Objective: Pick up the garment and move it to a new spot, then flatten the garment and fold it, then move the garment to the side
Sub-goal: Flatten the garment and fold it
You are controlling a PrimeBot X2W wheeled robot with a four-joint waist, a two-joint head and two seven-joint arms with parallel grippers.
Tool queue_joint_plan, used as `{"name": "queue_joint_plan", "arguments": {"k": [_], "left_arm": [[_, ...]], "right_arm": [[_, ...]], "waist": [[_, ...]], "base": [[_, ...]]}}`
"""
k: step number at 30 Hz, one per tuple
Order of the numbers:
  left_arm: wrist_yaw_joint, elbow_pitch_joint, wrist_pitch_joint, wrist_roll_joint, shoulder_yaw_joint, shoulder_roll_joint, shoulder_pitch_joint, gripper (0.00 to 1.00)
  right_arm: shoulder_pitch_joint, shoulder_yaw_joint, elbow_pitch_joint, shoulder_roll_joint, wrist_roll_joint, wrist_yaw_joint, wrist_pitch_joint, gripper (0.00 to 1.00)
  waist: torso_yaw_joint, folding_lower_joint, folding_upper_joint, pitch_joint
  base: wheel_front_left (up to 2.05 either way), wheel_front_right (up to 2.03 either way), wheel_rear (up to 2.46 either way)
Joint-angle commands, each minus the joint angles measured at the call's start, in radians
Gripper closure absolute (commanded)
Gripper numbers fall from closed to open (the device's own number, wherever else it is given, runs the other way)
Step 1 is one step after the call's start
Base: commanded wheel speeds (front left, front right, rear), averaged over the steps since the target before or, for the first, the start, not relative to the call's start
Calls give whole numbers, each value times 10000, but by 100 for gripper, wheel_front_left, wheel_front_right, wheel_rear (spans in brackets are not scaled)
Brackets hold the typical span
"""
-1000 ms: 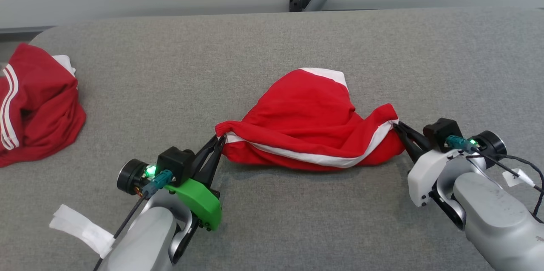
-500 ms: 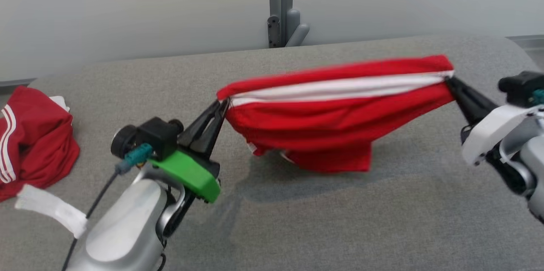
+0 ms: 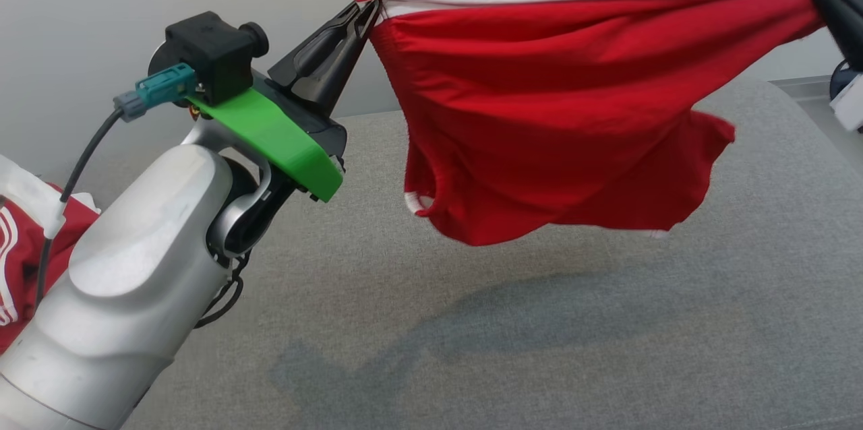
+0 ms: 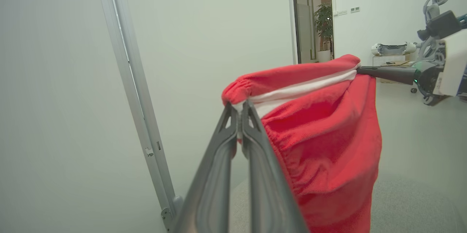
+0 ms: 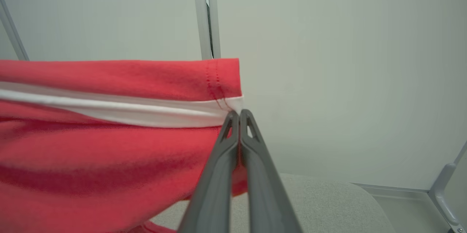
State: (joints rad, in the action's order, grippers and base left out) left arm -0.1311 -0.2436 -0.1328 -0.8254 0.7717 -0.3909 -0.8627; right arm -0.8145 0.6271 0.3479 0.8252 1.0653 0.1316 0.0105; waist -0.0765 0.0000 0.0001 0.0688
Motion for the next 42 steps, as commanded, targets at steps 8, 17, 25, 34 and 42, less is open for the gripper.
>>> {"name": "queue_joint_plan", "arguments": {"k": [8,17,25,34,42], "left_arm": [[17,-441,-389,-796,856,-148,-66,100],[16,-1285,-876,-1721,1578,34,1794,100],[26,-2308,-1332,-1223,595,265,3321,100],[20,-1501,-1334,452,-1528,901,4884,100],[17,-1182,-1328,1234,-2382,1172,5738,100]], "right_arm": [[200,735,-209,65,104,-16,-509,100],[1903,2002,500,-874,-214,-14,-71,100],[2518,2866,2611,-2502,-1241,-14,1655,93],[2912,2049,3283,-2956,-2302,-14,2541,0],[2875,1399,2845,-3693,-1824,-13,2170,0]], "waist": [[-203,0,-1,-24],[-329,0,-1,-743],[-231,0,-1,-1904],[16,0,-1,-2294],[-130,0,-1,-2302]], "base": [[0,0,0],[0,0,0],[0,0,0],[0,0,0],[0,0,0]]}}
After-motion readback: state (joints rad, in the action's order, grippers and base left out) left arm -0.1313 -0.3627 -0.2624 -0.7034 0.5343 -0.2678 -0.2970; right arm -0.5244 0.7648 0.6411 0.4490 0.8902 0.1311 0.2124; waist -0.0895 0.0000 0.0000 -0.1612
